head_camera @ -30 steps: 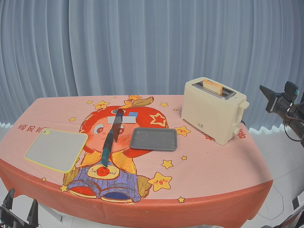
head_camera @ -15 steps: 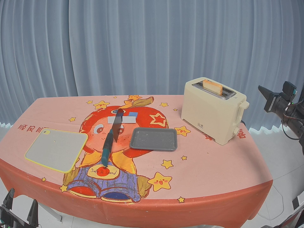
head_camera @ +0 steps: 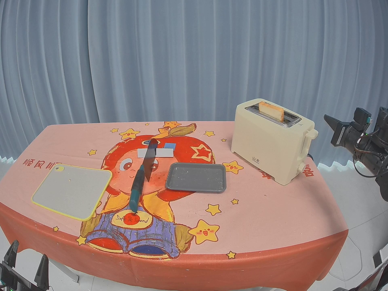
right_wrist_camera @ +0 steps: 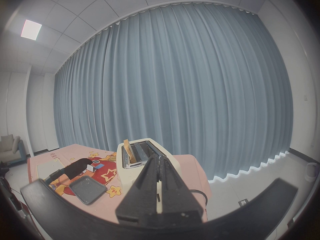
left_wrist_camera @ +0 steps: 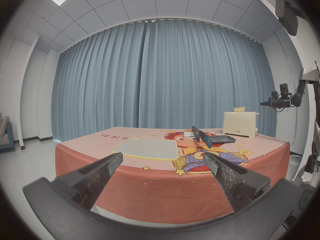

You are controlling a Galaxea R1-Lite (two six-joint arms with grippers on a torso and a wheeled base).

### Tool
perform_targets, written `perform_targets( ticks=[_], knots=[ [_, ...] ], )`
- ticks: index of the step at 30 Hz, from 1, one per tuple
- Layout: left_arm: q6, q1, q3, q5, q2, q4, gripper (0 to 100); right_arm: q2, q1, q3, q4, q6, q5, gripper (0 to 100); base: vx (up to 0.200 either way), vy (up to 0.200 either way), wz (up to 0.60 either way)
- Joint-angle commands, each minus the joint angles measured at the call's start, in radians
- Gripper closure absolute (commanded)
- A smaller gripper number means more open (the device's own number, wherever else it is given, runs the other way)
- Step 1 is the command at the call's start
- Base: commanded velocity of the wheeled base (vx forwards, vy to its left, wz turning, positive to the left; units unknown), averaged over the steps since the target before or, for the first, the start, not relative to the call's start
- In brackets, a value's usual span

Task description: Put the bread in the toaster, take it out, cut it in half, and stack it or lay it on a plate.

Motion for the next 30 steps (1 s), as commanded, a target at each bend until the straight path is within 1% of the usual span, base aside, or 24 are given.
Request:
perform_targets(
  ticks=[1,3,7,11,15,24,30],
  knots=[
    [0.0,0.0,0.018,0.0,-0.005,0.0,0,0.027,-0.001,-0.006,-0.025,0.005,0.005,100,0.0,0.0,0.0],
    [0.0,0.0,0.018,0.0,-0.005,0.0,0,0.049,-0.001,-0.003,-0.06,0.007,0.011,100,0.0,0.0,0.0],
    [0.0,0.0,0.018,0.0,-0.005,0.0,0,0.081,-0.001,0.002,-0.088,0.007,0.011,100,0.0,0.0,0.0],
    [0.0,0.0,0.018,0.0,-0.005,0.0,0,0.093,-0.001,0.005,-0.088,0.007,0.017,100,0.0,0.0,0.0],
    [0.0,0.0,0.018,0.0,-0.005,0.0,0,0.099,-0.007,0.022,-0.086,0.007,0.051,100,0.0,0.0,0.0],
    [0.0,0.0,0.018,0.0,-0.005,0.0,0,0.13,-0.016,0.031,-0.086,0.002,0.06,100,0.0,0.0,0.0],
    [0.0,0.0,0.018,0.0,-0.005,0.0,0,0.129,-0.01,0.056,-0.086,-0.006,0.06,100,0.0,0.0,0.0]
  ],
)
